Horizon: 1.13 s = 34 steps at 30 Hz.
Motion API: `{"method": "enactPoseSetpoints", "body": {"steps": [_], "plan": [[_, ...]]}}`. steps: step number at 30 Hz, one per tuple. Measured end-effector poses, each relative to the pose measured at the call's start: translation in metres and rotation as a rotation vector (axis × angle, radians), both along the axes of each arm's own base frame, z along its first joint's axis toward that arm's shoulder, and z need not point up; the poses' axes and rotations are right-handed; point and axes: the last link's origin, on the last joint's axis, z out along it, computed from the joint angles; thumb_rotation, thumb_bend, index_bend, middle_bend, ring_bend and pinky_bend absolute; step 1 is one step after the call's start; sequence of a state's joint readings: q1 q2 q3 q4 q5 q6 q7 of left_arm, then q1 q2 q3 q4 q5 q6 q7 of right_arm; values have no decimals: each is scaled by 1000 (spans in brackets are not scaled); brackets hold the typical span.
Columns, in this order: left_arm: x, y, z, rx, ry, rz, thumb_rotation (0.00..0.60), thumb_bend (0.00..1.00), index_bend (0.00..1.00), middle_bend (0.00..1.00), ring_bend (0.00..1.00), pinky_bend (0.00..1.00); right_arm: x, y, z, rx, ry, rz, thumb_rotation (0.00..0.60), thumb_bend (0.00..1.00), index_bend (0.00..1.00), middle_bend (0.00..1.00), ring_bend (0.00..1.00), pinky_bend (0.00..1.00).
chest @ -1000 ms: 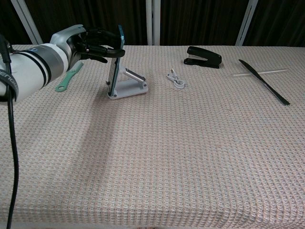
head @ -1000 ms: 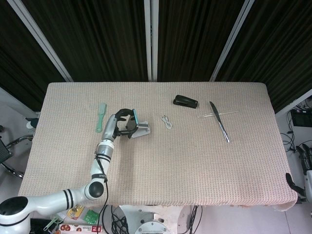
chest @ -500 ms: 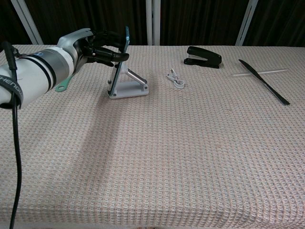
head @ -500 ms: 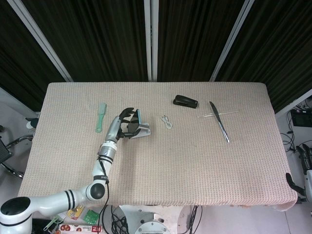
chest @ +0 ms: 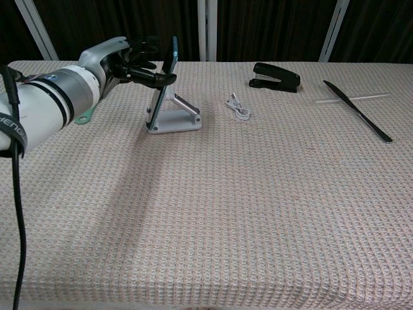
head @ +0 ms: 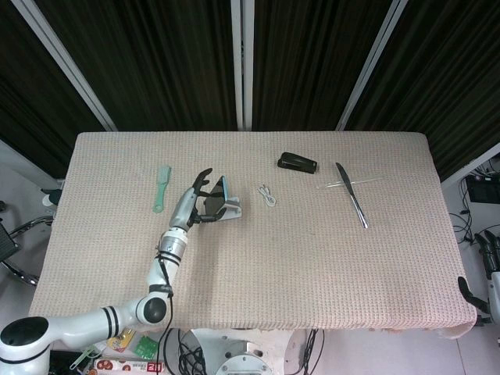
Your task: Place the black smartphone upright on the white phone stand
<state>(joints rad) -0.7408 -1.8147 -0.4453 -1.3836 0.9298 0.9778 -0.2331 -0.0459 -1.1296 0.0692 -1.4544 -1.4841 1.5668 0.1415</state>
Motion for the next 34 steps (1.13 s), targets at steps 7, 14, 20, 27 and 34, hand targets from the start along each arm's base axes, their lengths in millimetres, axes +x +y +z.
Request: {"method": "enactPoseSetpoints", "body": {"steps": [7,14,20,27,34], "plan": [[-5,-6,11,18,29,-52,600,219,23,0,64,242,3,0,2,-14,1,12,600,276,0,0,0,0],[-28,-24,47,123,177,-138,600,201,29,0,62,240,3,0,3,-11,9,26,600,276,0,0,0,0],[-70,-52,92,258,542,-265,600,226,85,34,62,238,2,0,1,-3,31,31,600,275,0,0,0,0],[-132,-122,131,317,1020,-286,600,144,85,62,63,238,-1,1,-2,9,115,27,600,215,0,0,0,0],[-165,-178,165,315,1134,-210,600,136,85,64,63,238,-2,1,-6,50,165,10,600,207,0,0,0,0]]}}
